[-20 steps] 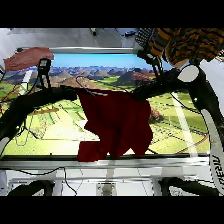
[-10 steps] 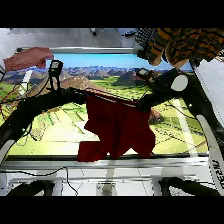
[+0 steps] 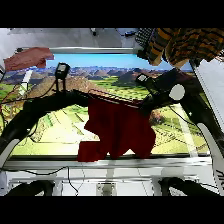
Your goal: Fold the clothes and pants, and hang the long-sleeved shirts on hangers.
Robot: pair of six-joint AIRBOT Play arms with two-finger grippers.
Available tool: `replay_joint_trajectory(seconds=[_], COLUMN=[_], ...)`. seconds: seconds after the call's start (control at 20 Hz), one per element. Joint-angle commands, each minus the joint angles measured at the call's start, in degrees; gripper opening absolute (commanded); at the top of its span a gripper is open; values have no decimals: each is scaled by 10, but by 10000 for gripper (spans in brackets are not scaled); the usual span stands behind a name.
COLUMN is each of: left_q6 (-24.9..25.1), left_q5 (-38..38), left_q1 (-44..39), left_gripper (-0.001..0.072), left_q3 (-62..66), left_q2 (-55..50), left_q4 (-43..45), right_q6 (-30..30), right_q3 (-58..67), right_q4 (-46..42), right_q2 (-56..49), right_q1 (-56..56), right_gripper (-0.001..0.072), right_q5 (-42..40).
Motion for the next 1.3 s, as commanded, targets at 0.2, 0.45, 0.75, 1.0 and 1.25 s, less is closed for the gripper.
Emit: replay_joint_trajectory(seconds=[0.2,0.45,0.75,1.0,1.25], left_q6=[0,-48,-70,-71,-71], left_q5=[11,55,2,3,4], left_q1=[-62,-23,36,11,-36], left_gripper=[32,31,31,32,31], left_q3=[0,0,2,2,1], left_q2=[-50,-39,14,17,4], left_q4=[42,140,122,111,99], right_q6=[-25,-48,-66,-89,-122], right_q3=[-2,-2,-33,-42,-60], right_q4=[-151,-191,-164,-122,-67], right_q2=[31,31,31,31,31], right_q1=[7,-38,-55,9,49], right_gripper=[41,41,41,42,43], right_q5=[-12,29,20,12,21])
